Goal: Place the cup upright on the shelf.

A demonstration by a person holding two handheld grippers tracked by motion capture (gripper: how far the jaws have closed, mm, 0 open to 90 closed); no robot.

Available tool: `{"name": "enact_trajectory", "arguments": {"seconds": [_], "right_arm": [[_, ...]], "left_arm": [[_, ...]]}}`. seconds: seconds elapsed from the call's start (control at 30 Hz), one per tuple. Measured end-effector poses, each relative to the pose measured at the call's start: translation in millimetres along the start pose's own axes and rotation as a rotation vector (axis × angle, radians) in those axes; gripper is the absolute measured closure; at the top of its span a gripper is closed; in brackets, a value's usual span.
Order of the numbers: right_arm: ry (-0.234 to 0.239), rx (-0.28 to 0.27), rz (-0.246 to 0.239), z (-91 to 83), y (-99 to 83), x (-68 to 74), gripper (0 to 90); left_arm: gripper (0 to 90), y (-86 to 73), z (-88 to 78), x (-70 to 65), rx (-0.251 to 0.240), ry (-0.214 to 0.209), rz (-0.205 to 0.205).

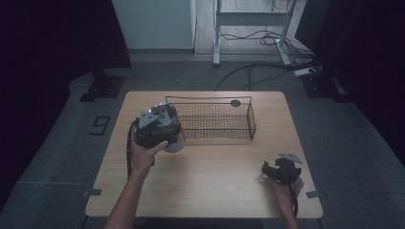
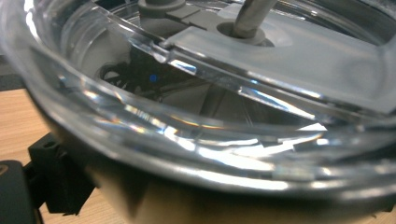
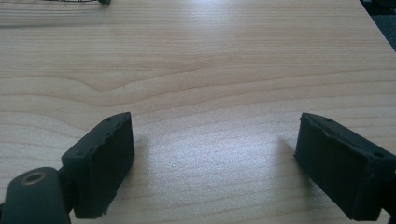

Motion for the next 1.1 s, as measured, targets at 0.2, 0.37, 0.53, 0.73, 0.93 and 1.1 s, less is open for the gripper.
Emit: {"name": "enact_trajectory", "arguments": {"seconds": [0.2,0.37,0.53,0.73,0.93,1.1], "right_arm": [[0.001,0.0,0.0,0.1,0.2,0.0,11.7],[0.001,0.001,-0.001,0.1,0.3,-0.1,11.9],[0.001,0.002,-0.001,0.1,0.3,-0.1,11.9],[0.002,0.001,-0.001,0.1,0.3,-0.1,11.9],[0.001,0.002,-0.002,0.1,0.3,-0.2,11.9],[0.002,0.001,-0.002,0.1,0.3,-0.2,11.9]], "left_arm": [[3.8,4.2,4.2,0.9,-0.004,0.004,0.003],[3.8,10.5,5.6,0.3,-0.006,0.011,0.013],[3.8,14.9,7.5,-0.5,-0.009,0.015,0.019],[3.8,17.2,10.1,-0.3,-0.012,0.015,0.022],[3.8,20.4,12.9,0.2,-0.019,0.02,0.016],[3.8,23.2,15.3,1.3,-0.021,0.018,0.01]]}}
Point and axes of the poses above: each handheld gripper's, and its own axes: z roughly forward along the jaws, y roughly out of its top, x roughly to its left, the point moved 1 cm from there along z, roughly forward along the jaws, and after that the axes turned 3 degrees about -x, right-handed, at the moved point
